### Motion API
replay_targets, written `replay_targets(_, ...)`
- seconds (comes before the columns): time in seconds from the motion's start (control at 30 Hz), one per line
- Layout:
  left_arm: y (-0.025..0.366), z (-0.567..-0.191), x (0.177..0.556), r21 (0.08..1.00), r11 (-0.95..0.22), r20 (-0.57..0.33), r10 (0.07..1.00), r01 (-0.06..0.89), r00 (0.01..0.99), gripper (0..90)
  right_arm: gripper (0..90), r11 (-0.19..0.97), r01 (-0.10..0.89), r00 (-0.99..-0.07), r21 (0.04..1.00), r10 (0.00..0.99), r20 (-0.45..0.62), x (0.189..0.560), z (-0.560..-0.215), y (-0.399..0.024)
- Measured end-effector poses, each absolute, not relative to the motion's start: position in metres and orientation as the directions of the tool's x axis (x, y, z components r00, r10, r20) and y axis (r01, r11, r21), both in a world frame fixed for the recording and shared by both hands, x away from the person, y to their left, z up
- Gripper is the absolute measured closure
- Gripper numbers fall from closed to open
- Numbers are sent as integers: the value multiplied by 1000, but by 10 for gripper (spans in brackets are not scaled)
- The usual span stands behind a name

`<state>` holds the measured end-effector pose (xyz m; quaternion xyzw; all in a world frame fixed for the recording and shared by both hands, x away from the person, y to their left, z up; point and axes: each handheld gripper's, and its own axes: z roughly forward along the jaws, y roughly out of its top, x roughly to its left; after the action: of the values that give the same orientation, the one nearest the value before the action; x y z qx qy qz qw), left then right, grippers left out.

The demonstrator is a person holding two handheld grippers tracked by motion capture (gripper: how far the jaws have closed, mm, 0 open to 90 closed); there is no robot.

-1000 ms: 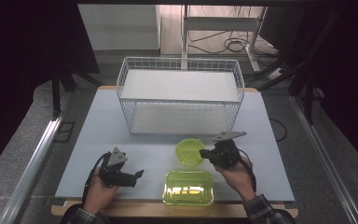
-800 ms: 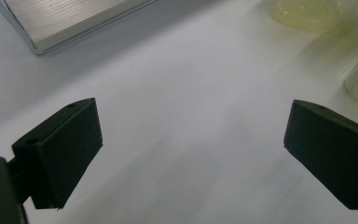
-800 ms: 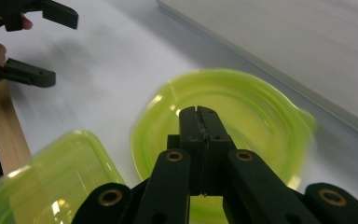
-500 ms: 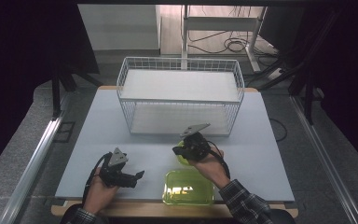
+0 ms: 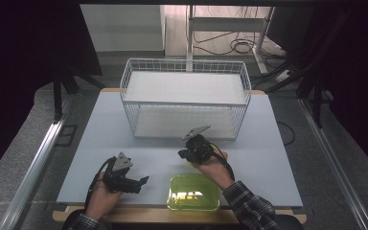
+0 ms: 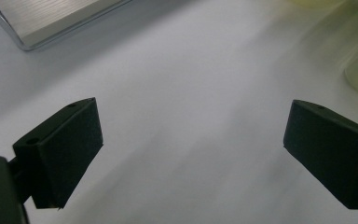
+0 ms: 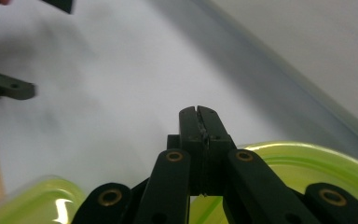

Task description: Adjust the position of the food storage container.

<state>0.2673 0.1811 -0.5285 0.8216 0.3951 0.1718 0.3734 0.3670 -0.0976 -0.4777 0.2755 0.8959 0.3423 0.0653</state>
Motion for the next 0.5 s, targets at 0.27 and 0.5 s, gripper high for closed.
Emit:
replay_targets(0.27, 180, -529, 267, 744, -419, -8, 774, 521, 633, 46, 890, 541, 520, -763, 661, 643, 74, 377, -478, -147)
replay_targets(0.5, 179, -530, 267, 741, -420, -11, 773, 524, 634, 46, 889, 495, 557, -715, 667, 694, 81, 375, -480, -180)
